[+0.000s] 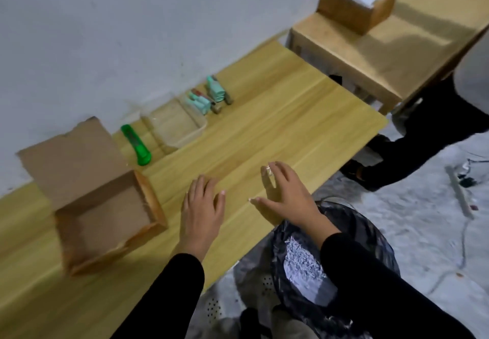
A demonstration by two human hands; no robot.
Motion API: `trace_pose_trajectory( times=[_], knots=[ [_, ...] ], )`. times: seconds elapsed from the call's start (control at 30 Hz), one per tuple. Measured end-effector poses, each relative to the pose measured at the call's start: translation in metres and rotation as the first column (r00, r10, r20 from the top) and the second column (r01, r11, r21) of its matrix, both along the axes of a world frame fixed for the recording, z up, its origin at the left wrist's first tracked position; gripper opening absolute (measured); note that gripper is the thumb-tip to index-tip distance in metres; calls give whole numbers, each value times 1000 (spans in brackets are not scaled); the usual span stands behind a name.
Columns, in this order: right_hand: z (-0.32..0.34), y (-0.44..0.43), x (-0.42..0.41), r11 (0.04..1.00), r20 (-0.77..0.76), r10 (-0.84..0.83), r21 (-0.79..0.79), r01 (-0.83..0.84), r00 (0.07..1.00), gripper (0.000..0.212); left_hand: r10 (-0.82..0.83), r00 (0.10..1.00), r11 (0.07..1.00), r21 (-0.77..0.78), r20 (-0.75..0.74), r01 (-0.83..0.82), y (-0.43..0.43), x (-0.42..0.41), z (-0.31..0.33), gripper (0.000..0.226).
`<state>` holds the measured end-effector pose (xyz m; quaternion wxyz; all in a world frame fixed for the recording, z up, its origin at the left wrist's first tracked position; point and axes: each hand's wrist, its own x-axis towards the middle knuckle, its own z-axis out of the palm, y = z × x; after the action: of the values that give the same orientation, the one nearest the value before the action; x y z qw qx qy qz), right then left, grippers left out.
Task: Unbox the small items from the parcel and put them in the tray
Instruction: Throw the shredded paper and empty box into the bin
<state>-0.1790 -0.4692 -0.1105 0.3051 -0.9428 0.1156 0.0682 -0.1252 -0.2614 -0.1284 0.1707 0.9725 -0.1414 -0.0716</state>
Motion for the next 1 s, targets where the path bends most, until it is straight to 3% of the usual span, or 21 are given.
trace_pose_trajectory(
  times=[0.17, 0.37, 0.53, 0.73, 0.87, 1.0],
  knots=[
    [-24, 15, 9, 986, 133, 83, -154, -62, 988, 65, -7, 1000, 997, 72, -18, 8, 4, -6, -20, 55],
    [-43, 30, 3, 995, 314, 93, -11, -94, 945, 30, 48, 998, 995, 87, 43, -52, -2, -7, -25, 64],
    [-44, 38, -1, 994, 397, 53, 63, -85, 916, 26, 61, 997, 995, 77, 53, -65, -3, -7, -25, 61],
    [-44, 33, -11, 992, 370, 65, 75, -100, 927, 18, 54, 998, 996, 69, 44, -57, -3, -8, -22, 62],
    [-35, 10, -29, 998, 334, -16, 67, -7, 942, 13, 65, 998, 997, 49, 7, -66, -18, -11, -15, 53],
    [-31, -25, -58, 973, 335, -230, 64, 221, 914, 14, -7, 1000, 1000, 29, -20, 7, -40, -16, -8, 53]
  ],
)
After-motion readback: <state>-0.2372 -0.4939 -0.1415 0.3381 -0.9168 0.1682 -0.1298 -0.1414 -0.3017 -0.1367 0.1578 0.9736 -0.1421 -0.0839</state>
